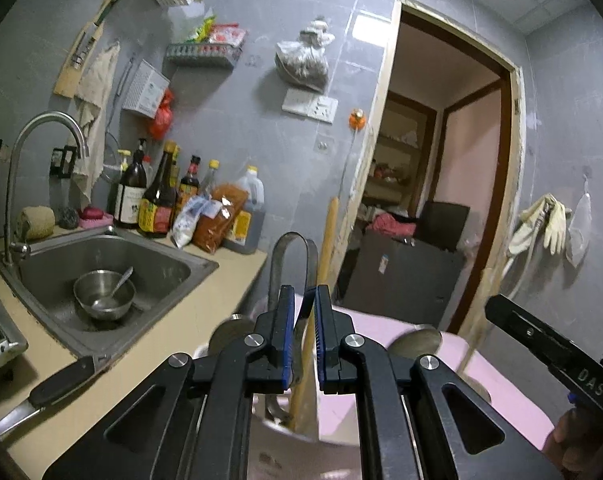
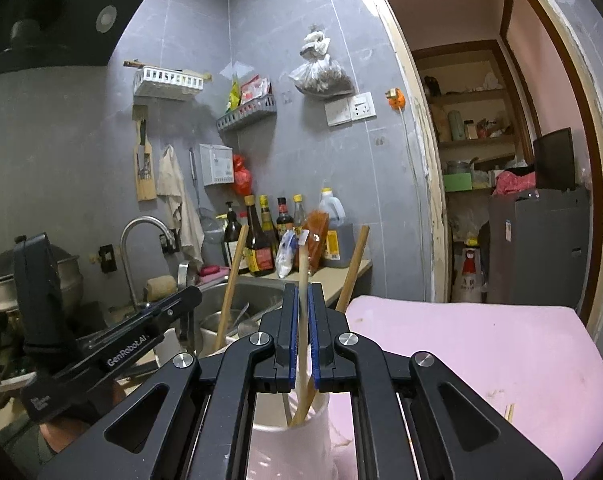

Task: Organize utensils
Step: 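Lower the spoon and chopstick into the white holder and open both tools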

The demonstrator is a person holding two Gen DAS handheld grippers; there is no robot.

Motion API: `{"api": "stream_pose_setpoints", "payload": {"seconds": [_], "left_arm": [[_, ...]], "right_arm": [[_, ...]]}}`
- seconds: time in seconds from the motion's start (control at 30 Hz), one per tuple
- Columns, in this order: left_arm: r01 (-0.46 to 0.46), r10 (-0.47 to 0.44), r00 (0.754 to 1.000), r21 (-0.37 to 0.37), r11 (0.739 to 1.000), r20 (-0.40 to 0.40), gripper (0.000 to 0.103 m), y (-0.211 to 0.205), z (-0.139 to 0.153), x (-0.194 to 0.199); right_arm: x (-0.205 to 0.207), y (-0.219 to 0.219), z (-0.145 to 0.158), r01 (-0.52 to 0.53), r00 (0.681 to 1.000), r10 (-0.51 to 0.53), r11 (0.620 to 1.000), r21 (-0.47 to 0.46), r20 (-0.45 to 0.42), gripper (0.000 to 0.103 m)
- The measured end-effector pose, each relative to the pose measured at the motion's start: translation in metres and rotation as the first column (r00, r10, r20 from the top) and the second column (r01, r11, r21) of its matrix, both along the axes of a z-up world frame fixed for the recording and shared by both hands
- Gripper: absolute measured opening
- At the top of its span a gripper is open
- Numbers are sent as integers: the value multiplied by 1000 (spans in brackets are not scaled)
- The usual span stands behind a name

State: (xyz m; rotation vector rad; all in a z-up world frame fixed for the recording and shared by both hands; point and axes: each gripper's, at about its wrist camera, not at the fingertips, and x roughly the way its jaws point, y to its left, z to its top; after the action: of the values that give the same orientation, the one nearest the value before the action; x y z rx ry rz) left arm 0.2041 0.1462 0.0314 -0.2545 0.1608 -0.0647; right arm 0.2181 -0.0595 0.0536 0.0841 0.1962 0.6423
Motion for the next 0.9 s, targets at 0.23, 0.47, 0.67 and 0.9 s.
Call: {"api": "stream_pose_setpoints", "payload": {"seconds": [0.23, 0.47, 0.67, 0.9], "left_arm": [[35, -34, 999, 25, 999, -22, 12, -9, 5, -11], [61, -61, 998, 27, 998, 7, 29, -21, 20, -26], [96, -98, 995, 49, 994, 34, 46, -43, 34, -36], [137, -141, 989, 63, 989, 54, 71, -77, 43, -45]], "right_arm": [[-4, -6, -3, -1, 1000, 1, 1000, 9, -23, 8], [-12, -27, 5, 37, 999, -36, 999, 40, -11, 22], [-24, -57, 17, 84, 996, -86, 995, 54, 22, 28], [-41, -95, 28, 142, 987, -146, 988, 51, 72, 49]]}}
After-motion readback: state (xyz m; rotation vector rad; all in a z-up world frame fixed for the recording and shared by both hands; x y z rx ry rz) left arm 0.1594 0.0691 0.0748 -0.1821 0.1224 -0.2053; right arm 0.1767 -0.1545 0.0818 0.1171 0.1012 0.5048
